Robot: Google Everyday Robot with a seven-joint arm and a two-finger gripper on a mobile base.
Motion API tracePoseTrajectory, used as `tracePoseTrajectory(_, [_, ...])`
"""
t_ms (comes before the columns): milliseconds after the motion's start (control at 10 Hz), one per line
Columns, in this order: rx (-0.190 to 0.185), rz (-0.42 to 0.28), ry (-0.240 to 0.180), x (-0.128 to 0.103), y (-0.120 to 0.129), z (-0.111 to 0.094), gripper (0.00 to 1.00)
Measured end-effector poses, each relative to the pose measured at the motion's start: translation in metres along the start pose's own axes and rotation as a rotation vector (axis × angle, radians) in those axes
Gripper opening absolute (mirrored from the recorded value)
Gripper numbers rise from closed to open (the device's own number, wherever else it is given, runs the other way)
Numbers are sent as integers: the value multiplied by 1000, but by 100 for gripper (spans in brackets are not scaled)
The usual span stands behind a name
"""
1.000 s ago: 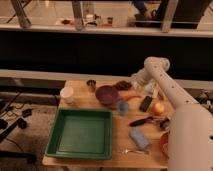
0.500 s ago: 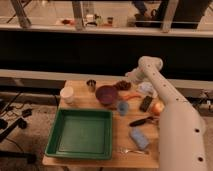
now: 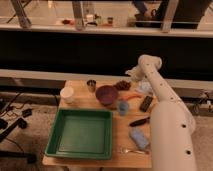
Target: Place grapes in purple bowl
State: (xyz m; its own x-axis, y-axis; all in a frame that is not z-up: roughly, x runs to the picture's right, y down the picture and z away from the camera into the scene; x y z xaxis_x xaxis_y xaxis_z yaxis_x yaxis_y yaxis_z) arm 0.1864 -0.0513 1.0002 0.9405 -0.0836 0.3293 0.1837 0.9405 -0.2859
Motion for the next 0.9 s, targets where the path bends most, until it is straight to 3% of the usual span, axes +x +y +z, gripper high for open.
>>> tracePoseTrajectory(300, [-15,-2,-6,0,7,13,80])
tracePoseTrajectory(900, [-19,-26,-21,-14,0,18,80])
